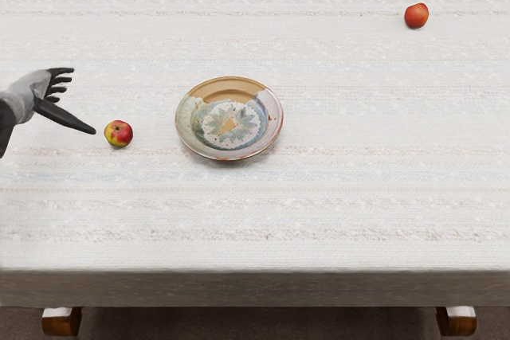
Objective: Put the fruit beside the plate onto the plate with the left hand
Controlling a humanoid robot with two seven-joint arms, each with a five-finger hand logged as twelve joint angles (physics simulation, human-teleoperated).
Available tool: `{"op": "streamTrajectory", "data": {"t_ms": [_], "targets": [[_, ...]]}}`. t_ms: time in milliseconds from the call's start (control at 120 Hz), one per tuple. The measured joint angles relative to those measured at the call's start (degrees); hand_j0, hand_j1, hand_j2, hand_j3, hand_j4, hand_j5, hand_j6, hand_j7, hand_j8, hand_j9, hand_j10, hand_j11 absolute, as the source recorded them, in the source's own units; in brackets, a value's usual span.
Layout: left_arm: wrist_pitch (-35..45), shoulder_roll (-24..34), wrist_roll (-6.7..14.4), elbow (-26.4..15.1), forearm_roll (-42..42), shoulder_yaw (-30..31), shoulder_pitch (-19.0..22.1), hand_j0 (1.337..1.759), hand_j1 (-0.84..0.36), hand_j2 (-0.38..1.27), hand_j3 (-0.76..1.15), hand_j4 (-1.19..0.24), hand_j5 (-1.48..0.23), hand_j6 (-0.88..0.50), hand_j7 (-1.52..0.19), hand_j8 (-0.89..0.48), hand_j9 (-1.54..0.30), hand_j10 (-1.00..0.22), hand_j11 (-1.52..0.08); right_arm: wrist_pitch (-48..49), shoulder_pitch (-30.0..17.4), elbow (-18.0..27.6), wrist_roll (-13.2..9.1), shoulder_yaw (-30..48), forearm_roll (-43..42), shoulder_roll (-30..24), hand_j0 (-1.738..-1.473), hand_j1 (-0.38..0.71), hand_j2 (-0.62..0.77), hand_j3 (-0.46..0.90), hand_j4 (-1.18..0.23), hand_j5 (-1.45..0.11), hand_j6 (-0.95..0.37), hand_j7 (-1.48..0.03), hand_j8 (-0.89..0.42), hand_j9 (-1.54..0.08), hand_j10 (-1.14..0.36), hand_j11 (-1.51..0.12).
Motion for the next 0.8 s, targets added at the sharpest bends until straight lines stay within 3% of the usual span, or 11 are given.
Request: {"op": "streamTrajectory", "data": {"t_ms": [192,358,583,800], "targets": [[8.68,-6.74,3.45,-2.90,-4.57,11.25,-5.82,1.658,0.21,0.02,0.00,-0.12,-0.15,-0.12,-0.15,-0.12,-0.15,-0.12,-0.15,0.00,0.02,-0.02,0.00,0.00,0.00,0.00,-1.658,-0.35,0.00,0.00,0.00,0.00,0.00,0.00,0.00,0.00,0.00,0.00],[11.45,-9.21,6.26,-3.52,-7.90,17.41,-8.69,1.658,0.21,0.03,0.00,-0.12,-0.16,-0.12,-0.16,-0.12,-0.16,-0.12,-0.16,0.00,0.02,-0.01,0.00,0.01,0.00,0.00,-1.658,-0.35,0.00,0.00,0.00,0.00,0.00,0.00,0.00,0.00,0.00,0.00],[12.31,-15.63,7.70,-2.95,-10.06,25.61,-14.66,1.658,0.20,0.02,0.00,-0.12,-0.16,-0.12,-0.16,-0.12,-0.16,-0.12,-0.16,-0.01,0.01,-0.01,0.00,0.00,0.00,0.00,-1.658,-0.35,0.00,0.00,0.00,0.00,0.00,0.00,0.00,0.00,0.00,0.00],[12.34,-17.95,8.50,-2.49,-12.82,31.29,-18.17,1.658,0.20,0.02,0.00,-0.12,-0.16,-0.12,-0.16,-0.12,-0.16,-0.12,-0.16,0.00,0.01,-0.01,0.00,0.00,0.00,0.00,-1.658,-0.35,0.00,0.00,0.00,0.00,0.00,0.00,0.00,0.00,0.00,0.00]]}}
